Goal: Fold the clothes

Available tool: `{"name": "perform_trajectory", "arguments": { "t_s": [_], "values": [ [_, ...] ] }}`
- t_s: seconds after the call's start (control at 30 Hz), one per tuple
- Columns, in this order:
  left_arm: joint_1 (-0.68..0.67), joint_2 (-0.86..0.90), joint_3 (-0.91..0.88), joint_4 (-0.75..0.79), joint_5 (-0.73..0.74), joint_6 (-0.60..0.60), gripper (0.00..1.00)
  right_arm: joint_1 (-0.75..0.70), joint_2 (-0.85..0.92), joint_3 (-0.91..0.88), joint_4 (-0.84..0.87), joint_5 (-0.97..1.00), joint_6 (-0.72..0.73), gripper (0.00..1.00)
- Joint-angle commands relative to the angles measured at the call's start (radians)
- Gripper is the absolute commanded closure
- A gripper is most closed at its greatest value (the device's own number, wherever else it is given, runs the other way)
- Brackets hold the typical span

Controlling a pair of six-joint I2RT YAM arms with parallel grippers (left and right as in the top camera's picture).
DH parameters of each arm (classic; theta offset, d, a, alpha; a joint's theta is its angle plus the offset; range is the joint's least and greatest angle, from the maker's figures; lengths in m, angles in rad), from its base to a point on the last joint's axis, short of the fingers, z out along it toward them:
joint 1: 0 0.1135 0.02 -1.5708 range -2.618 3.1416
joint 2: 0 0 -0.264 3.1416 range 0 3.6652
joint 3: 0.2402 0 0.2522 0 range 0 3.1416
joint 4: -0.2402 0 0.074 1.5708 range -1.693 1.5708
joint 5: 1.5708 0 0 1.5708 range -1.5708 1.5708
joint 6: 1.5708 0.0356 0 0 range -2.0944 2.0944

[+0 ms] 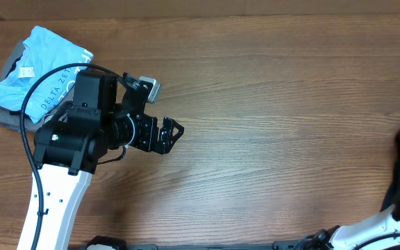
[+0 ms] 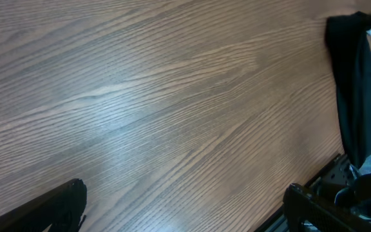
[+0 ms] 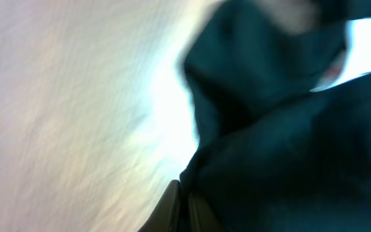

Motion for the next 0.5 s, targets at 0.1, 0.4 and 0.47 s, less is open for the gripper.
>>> {"name": "perform_trajectory", "arguments": {
  "t_s": [0.1, 0.4, 0.47],
  "values": [
    [0.004, 0.003, 0.023, 0.001, 0.019, 0.004, 0.00, 0.318, -0.119, 0.001, -0.022, -0.112, 0.027, 0.96],
    [0.004, 0.003, 0.064, -0.036, -0.027, 0.005, 0.00, 0.895, -0.114, 0.000, 0.053, -0.080, 0.158, 0.96],
    [0.004, 0.003, 0.095, -0.061, -0.080, 0.005, 0.00, 1.019, -0.114, 0.000, 0.073, -0.046, 0.186, 0.96]
  ]
}}
